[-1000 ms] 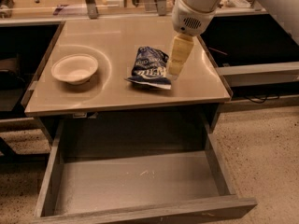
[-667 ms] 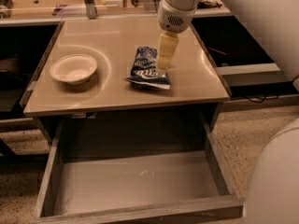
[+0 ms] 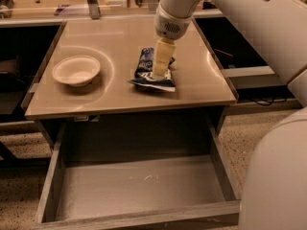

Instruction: Place blue chip bag into top drawer

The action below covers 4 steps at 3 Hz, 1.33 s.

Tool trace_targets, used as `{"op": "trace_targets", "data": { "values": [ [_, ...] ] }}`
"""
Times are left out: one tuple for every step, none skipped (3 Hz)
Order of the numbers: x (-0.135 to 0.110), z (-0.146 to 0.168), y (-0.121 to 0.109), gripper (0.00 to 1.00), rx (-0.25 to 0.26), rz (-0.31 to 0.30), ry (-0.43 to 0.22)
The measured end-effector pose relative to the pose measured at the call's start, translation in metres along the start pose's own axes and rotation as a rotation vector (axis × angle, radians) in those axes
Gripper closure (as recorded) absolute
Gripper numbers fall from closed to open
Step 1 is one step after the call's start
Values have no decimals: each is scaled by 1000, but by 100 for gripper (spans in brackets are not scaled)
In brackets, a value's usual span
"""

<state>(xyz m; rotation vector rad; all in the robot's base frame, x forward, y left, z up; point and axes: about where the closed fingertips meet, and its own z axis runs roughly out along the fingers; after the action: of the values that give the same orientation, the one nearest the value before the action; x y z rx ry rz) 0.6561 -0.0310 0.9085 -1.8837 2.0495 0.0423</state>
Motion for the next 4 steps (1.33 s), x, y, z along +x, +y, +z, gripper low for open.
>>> {"op": "trace_targets", "data": {
  "values": [
    [-13,24,-4,0,-34,-21,-38],
    [-16,46,-9,0,-69,-14,-52],
    [-20,71,-8,0,-112,11,-62],
    [-21,90,-6,0,-145,22,-62]
  ]
}}
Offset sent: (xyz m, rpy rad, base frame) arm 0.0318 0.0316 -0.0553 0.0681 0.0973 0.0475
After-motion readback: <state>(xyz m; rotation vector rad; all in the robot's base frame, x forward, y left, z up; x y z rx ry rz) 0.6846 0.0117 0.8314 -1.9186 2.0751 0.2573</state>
